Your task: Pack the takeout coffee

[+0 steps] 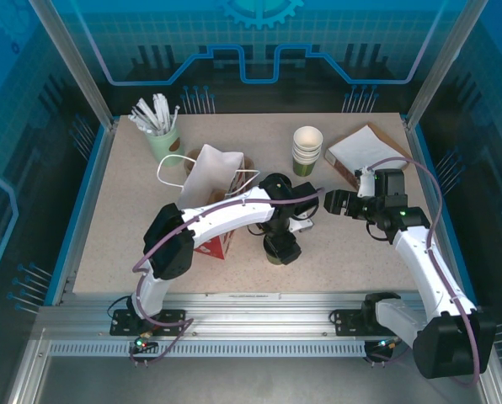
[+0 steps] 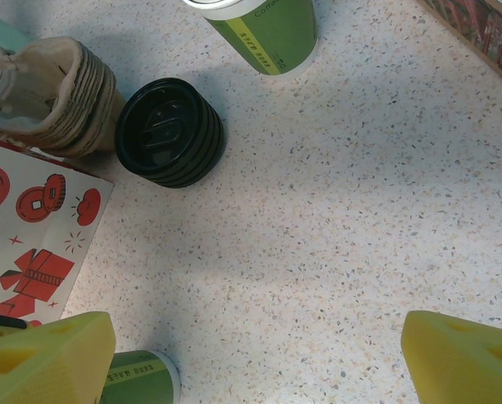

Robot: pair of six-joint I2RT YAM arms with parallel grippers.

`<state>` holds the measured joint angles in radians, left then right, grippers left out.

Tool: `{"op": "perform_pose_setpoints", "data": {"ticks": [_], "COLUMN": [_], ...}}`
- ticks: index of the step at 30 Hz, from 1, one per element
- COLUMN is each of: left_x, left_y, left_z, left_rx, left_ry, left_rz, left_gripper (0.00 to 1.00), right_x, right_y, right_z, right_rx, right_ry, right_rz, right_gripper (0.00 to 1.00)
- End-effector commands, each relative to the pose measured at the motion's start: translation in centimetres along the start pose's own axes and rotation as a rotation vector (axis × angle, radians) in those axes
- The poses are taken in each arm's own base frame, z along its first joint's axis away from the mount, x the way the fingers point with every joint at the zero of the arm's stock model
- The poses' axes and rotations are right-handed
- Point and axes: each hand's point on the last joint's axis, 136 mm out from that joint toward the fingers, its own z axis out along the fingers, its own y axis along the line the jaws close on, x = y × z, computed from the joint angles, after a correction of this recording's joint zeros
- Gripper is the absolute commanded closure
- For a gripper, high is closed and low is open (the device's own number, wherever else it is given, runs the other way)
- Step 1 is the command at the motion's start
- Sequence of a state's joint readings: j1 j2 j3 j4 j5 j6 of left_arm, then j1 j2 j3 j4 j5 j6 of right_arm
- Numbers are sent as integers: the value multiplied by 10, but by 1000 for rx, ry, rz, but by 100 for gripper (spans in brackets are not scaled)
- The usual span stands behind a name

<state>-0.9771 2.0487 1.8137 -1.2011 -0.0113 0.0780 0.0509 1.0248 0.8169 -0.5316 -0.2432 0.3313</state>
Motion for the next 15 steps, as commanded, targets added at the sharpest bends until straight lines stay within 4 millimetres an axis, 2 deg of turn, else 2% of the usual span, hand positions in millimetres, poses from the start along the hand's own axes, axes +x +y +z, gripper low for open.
{"op": "perform_pose_setpoints", "data": {"ticks": [1, 15], "left_x": [1, 2], "left_y": [-1, 2], "left_z": [-2, -6], "left_rx": [-10, -43], "left_ry": [24, 20], "left_rz": [-4, -8], "left_gripper": [12, 4], "right_x": [6, 8], "right_y": [-4, -3], "right_z": [2, 6], "right_rx": [-4, -19], "right_ry": [21, 33], "right_rz": [2, 5], "right_gripper": [10, 10]}}
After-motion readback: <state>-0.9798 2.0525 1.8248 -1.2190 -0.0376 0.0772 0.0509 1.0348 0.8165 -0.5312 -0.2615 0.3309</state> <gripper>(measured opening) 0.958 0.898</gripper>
